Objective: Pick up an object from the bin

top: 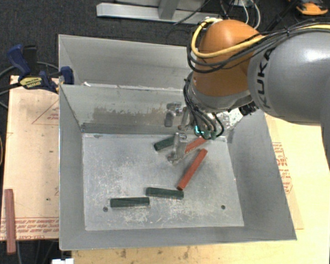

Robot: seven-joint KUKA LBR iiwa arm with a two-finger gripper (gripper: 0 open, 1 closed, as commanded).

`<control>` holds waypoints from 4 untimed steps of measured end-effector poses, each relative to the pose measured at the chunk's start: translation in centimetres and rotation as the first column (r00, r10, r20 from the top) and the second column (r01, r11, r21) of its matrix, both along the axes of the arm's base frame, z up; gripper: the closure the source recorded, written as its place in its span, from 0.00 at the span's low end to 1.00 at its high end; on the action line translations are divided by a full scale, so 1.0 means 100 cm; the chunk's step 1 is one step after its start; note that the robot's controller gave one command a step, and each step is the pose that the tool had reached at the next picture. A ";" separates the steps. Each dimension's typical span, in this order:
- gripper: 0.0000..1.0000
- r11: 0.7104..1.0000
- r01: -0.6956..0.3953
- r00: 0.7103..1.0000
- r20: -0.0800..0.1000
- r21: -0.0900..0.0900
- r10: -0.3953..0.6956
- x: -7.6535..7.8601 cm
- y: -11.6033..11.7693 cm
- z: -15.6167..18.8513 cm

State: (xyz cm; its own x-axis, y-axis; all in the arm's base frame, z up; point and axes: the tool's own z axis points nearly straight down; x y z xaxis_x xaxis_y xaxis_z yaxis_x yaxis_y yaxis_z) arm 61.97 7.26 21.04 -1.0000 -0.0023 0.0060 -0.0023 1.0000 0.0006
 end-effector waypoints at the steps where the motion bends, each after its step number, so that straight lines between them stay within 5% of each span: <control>1: 0.00 0.989 -0.146 0.989 0.010 0.000 0.146 0.011 -0.039 -0.141; 2: 0.00 0.994 -0.110 0.994 0.006 -0.002 0.110 -0.019 -0.107 -0.120; 3: 0.00 0.986 -0.166 0.986 0.013 0.000 0.166 0.021 -0.071 -0.129; 4: 1.00 0.987 -0.162 0.987 0.011 0.000 0.162 0.020 -0.073 -0.128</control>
Offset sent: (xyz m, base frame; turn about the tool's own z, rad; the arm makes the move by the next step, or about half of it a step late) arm 0.0099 -0.0388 -0.1391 -0.1502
